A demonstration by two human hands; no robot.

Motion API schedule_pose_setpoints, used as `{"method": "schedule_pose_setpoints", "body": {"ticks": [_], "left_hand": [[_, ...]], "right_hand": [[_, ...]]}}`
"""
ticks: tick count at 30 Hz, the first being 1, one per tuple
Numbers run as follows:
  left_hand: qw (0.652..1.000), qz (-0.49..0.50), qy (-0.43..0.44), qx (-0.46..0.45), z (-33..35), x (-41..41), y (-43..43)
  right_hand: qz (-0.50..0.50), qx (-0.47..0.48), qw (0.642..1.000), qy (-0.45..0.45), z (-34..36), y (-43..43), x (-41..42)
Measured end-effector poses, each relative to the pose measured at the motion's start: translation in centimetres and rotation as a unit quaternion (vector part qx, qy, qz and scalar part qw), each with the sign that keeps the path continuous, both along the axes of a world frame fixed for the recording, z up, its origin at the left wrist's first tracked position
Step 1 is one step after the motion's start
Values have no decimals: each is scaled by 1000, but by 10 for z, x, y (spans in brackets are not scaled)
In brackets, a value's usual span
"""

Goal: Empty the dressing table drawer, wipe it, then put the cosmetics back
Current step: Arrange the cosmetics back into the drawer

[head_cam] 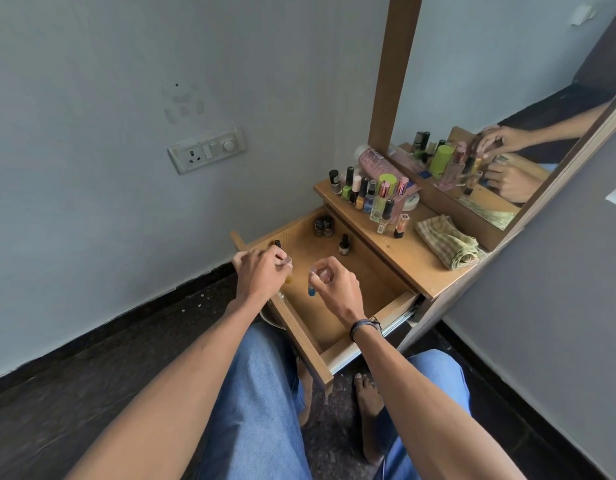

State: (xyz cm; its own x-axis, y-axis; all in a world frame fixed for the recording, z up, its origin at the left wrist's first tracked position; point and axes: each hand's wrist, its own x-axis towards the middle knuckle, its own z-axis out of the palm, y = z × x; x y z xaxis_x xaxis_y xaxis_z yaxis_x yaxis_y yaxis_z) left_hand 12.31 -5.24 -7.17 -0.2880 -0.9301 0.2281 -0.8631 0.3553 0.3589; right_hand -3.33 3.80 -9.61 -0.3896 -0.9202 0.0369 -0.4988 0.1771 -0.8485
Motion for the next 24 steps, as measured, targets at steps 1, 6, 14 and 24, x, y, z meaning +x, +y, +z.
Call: {"method": "schedule_pose_setpoints", "body": {"ticks": [1,6,14,24], "left_hand": [[1000,-9,-13,3,-2,2,0],[996,-40,-64,55,-4,13,-1],[988,-65,-68,123,9,17,-3],[975,-88,-79,186,16,15,3]], "right_hand": [[15,6,1000,15,-2,-1,1],[101,36,990,91,-12,-5,7],[160,36,978,129,-18,-6,8],[183,82,968,150,-18,-6,10]]}}
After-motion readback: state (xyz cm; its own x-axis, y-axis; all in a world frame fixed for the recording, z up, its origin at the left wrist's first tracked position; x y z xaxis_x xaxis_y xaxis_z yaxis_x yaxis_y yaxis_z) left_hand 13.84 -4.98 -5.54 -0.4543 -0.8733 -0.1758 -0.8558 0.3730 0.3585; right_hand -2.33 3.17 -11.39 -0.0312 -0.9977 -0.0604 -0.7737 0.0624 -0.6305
